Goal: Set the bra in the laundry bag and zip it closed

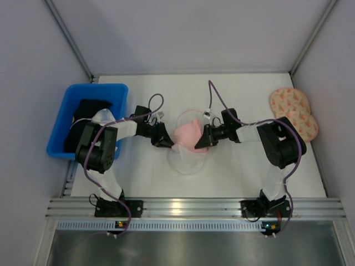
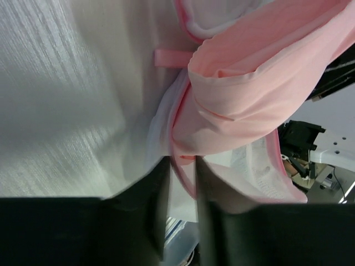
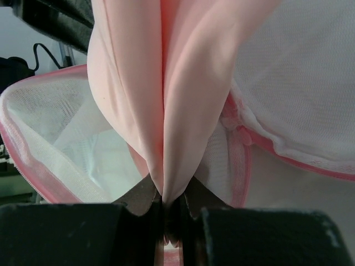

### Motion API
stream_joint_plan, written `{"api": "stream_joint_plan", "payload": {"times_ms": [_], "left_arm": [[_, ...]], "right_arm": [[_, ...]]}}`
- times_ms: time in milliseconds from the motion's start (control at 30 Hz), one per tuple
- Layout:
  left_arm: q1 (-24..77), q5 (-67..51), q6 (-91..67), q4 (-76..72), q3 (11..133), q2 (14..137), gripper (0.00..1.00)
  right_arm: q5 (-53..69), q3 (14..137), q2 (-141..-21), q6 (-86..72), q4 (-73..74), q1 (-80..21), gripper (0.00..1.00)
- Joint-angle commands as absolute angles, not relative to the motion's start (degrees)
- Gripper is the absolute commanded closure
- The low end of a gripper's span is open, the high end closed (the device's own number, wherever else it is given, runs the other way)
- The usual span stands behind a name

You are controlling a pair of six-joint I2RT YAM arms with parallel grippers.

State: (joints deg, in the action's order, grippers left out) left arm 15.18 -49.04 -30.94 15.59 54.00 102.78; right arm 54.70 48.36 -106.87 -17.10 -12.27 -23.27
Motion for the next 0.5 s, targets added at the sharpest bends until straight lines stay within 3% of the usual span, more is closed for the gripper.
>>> {"api": "stream_joint_plan", "payload": {"times_ms": [0,133,267,467], "left_arm": [[16.1,-49.3,-30.5,12.1,56.0,104.6,0.82],[15.6,-45.0,-27.6,11.9,59.1,105.2,1.0],[15.6,-42.8,-28.1,8.8,62.7,106.1,1.0],[15.6,-41.9,-30.0,0.8,65.2,106.3,1.0]], "right_arm": [[59.5,49.0,-103.4,-15.4,-11.5,-24.3,1.0],[66.3,51.0,-103.4,-16.0,-7.7,-24.3,1.0],[72.9,52.8,-104.3,-10.2,-0.4,-25.6,1.0],[77.4,64.3,-111.2,22.3,39.6,-29.9,1.0]]}}
